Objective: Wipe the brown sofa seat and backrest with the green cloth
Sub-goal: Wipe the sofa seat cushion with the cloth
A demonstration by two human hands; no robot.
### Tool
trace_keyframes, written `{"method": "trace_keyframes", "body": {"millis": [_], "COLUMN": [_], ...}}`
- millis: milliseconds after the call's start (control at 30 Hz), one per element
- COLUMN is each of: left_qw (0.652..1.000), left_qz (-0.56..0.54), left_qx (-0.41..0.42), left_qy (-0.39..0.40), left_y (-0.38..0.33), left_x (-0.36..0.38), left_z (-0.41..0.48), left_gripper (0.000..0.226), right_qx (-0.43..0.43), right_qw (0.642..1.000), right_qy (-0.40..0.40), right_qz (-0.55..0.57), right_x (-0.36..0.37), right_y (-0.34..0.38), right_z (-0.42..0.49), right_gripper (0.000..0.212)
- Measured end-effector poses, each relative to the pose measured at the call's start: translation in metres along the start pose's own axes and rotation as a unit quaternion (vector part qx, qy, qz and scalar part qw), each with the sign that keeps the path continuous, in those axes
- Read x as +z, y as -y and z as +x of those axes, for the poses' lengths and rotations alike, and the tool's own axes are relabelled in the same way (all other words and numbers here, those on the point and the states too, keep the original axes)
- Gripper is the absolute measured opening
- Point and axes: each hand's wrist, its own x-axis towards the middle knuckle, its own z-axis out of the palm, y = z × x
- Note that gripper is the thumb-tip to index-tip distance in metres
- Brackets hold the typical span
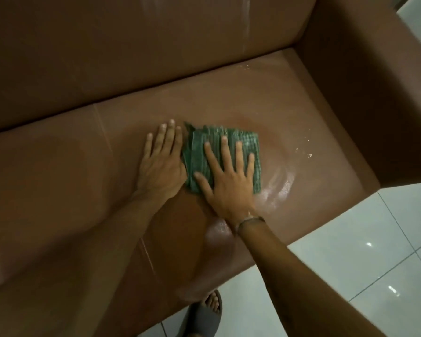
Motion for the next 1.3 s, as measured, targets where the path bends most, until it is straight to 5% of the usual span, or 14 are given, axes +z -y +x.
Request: {"method": "trace_keyframes", "body": {"millis": [133,300,433,567,700,833,967,1100,1300], "left_qw": [0.999,0.997,0.995,0.996,0.996,0.995,0.994,0.994,0.995], "left_qz": [0.008,0.024,0.039,0.04,0.032,0.027,0.025,0.017,0.003], "left_qx": [0.011,0.013,0.01,0.011,0.01,0.01,0.013,0.009,0.004], "left_qy": [-0.033,-0.079,-0.096,-0.082,-0.083,-0.096,-0.106,-0.108,-0.104], "left_y": [-0.013,-0.009,-0.012,-0.015,-0.011,-0.01,-0.01,-0.011,-0.012], "left_x": [0.004,0.017,0.023,0.017,0.018,0.022,0.023,0.024,0.023], "left_z": [0.01,0.01,0.015,0.013,0.016,0.014,0.017,0.017,0.018], "left_gripper": [0.07,0.071,0.07,0.07,0.071,0.072,0.072,0.071,0.072], "right_qx": [0.113,0.287,0.16,0.014,0.175,0.343,0.254,0.048,0.158], "right_qw": [0.993,0.955,0.987,0.999,0.984,0.937,0.967,0.998,0.987], "right_qy": [0.022,-0.018,-0.015,-0.028,-0.005,-0.017,-0.01,-0.034,0.004], "right_qz": [0.008,0.064,0.028,-0.014,0.011,0.065,0.035,-0.016,-0.014], "right_x": [-0.011,-0.046,-0.033,-0.008,-0.022,-0.048,-0.042,-0.003,-0.023], "right_y": [-0.091,-0.124,-0.071,-0.067,-0.139,-0.146,-0.085,-0.046,-0.13], "right_z": [-0.033,0.092,0.137,0.038,0.006,0.104,0.156,0.049,0.006], "right_gripper": [0.08,0.084,0.081,0.079,0.082,0.086,0.081,0.076,0.083]}}
